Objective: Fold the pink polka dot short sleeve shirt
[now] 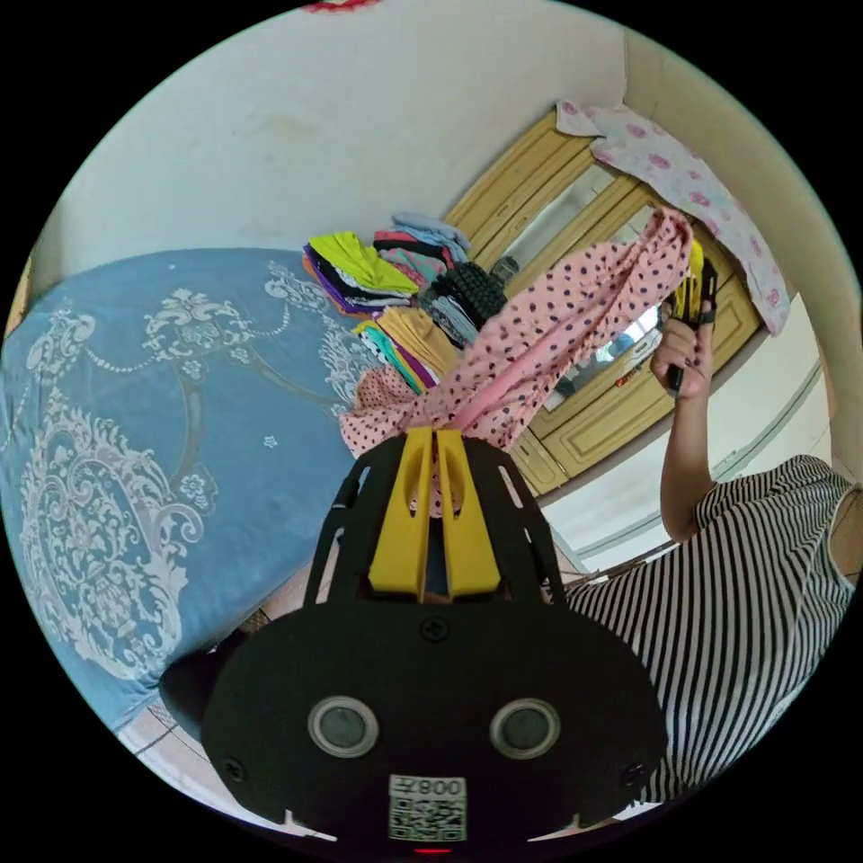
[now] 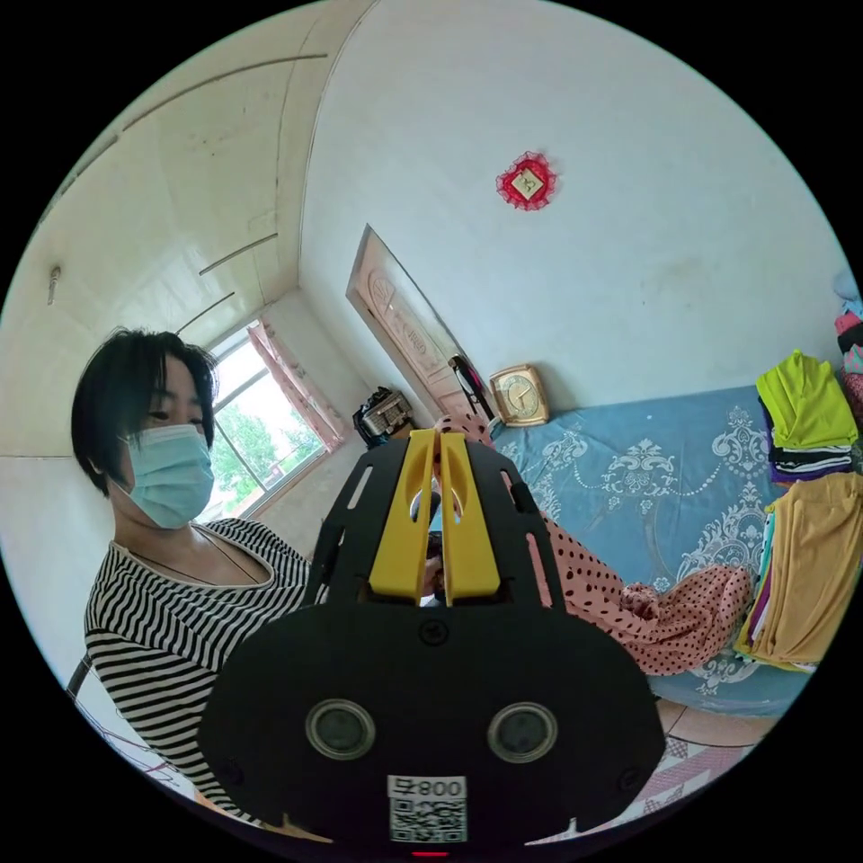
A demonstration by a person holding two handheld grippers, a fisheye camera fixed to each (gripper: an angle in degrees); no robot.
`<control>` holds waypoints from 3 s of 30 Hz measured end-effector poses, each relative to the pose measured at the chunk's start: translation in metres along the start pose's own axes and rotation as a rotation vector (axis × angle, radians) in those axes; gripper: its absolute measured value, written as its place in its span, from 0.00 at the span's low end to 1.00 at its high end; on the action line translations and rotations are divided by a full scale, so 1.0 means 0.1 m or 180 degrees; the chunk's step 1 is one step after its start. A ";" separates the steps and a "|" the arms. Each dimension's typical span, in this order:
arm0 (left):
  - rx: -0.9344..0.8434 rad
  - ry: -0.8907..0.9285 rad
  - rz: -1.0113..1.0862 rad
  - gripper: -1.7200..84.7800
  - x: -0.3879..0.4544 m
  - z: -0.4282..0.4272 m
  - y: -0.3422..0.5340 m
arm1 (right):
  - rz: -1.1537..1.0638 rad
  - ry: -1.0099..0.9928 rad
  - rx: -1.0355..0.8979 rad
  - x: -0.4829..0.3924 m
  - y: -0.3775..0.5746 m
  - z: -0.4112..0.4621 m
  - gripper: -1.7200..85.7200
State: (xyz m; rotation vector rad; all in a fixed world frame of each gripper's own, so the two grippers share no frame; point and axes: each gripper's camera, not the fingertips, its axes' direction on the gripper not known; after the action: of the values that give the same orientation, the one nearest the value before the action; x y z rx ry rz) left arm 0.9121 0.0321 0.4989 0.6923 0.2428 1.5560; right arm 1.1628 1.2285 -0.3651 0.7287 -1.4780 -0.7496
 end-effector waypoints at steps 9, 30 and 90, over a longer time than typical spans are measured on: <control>0.0777 -0.0362 0.0542 0.03 1.10 -1.27 -1.12 | -0.0343 0.0150 0.0309 -0.51 -0.22 -0.41 0.02; 0.1229 -0.1549 0.1309 0.02 3.25 -2.49 -2.61 | -0.0678 0.0366 0.0215 -0.67 -0.53 -0.22 0.02; -0.0669 -0.0887 -0.1844 0.09 -2.37 -3.03 1.13 | 0.2570 0.0869 -0.1696 5.17 3.22 2.32 0.08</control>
State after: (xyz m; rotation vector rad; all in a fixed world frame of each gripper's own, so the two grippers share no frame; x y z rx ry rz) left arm 0.6406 -0.1336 0.2548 0.5964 0.0583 0.9053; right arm 0.9103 1.0055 0.1933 -0.1826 -1.1050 -0.3583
